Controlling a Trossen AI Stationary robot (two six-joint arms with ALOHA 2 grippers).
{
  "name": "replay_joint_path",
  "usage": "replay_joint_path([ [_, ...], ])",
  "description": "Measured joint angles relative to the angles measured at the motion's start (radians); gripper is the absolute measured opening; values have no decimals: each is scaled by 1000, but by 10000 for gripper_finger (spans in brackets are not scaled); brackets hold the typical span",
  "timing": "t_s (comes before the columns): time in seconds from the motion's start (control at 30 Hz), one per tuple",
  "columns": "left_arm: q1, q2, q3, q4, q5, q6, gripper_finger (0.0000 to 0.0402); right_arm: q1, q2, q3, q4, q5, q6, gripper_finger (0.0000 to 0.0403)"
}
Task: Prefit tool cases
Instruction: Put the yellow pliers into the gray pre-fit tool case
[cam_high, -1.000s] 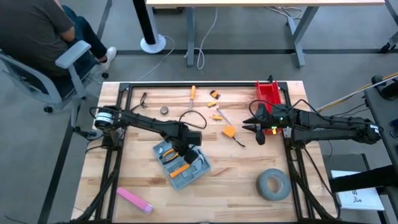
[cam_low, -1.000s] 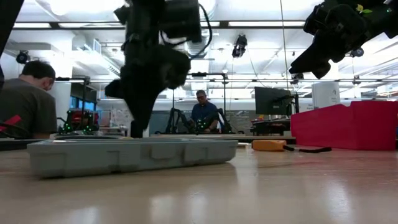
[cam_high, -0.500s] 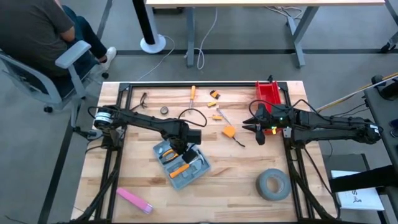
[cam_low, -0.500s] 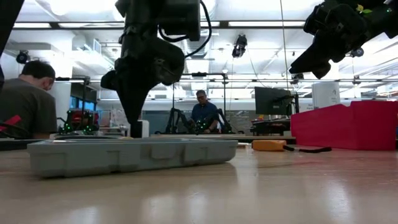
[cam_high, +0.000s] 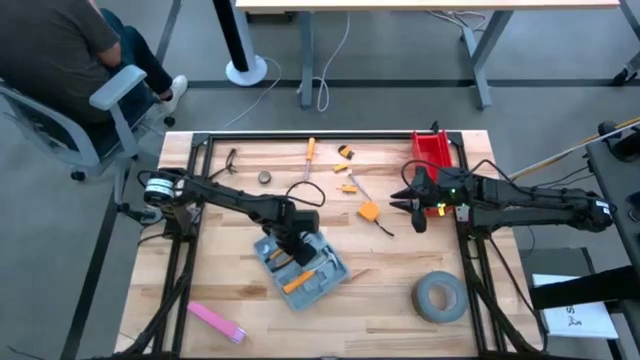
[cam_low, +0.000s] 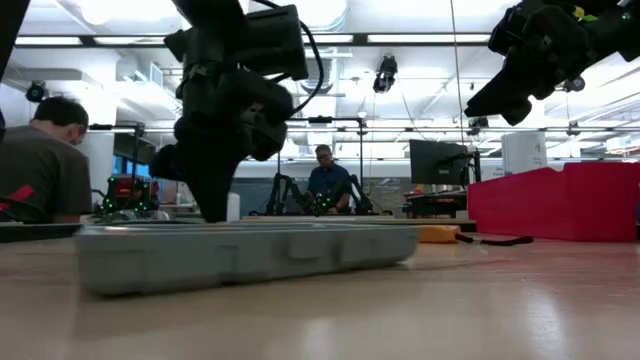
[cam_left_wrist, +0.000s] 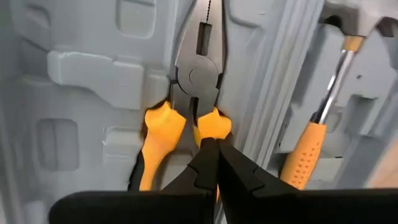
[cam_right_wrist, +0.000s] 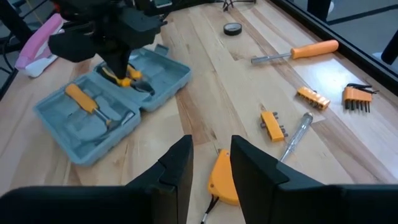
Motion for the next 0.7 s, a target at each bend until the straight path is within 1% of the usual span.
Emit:
replay_joint_path([
  [0.07, 0, -12, 33, -54, -20, 0, 0, 0, -1, 0, 4, 0, 0, 82],
  [0.2, 0, -12, 136, -243, -125, 18, 0, 0, -1, 0, 3, 0, 0, 78],
  [0.33, 0, -20, 222, -335, -131, 42, 0, 0, -1, 0, 2, 0, -1, 81],
  [0.53, 0, -19, 268, -345, -128, 45, 0, 0, -1, 0, 2, 0, -5, 92],
  [0.7, 2, -19, 229, -323, -159, 46, 0, 0, -1, 0, 2, 0, -1, 97],
])
